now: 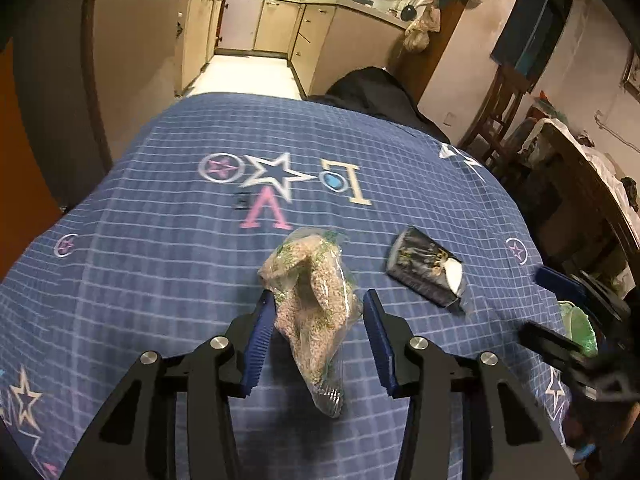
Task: Collect trash
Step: 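Grasp the clear plastic bag of grains with the left gripper, then grasp the black pouch with right gripper while left gripper holds grain bag, then carry the grain bag and black pouch over the green bin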
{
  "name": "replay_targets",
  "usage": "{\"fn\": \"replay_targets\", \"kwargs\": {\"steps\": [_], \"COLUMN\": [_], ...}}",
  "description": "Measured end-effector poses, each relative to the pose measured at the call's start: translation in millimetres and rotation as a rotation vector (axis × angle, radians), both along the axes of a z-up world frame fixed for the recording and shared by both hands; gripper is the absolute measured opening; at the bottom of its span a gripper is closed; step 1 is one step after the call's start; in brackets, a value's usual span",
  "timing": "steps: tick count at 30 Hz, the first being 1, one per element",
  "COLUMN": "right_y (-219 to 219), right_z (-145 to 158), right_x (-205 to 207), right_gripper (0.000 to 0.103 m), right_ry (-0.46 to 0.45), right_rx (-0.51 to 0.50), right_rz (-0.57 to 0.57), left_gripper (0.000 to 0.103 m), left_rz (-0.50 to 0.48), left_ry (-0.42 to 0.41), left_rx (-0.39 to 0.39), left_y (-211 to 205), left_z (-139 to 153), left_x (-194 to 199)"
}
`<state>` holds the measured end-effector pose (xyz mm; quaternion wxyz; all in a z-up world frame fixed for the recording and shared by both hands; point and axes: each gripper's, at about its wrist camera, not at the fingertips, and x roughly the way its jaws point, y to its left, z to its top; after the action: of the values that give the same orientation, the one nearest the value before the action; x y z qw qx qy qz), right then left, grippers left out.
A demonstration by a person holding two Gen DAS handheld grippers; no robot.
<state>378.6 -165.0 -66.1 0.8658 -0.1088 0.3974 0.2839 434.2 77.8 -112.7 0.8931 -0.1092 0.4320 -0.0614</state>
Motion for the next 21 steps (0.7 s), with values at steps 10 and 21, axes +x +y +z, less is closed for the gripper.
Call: {"fn": "replay_targets", "kwargs": {"steps": [10, 21], "right_y": [63, 52], "right_z": [-32, -27], "right_x": [53, 41], "right_gripper": [0.079, 0.042], "right_ry": [0.066, 0.04], "right_rx": [-0.17, -0.116], "right_rz": [0.123, 0.043], "left_gripper": [0.046, 0.046], "left_rz": [-0.023, -0.014], "left_ry": [0.009, -0.007], "left_rx": [-0.013, 0.004], "left_y": [7, 0], "left_z": [-3, -6], "left_x": [-13, -15]}}
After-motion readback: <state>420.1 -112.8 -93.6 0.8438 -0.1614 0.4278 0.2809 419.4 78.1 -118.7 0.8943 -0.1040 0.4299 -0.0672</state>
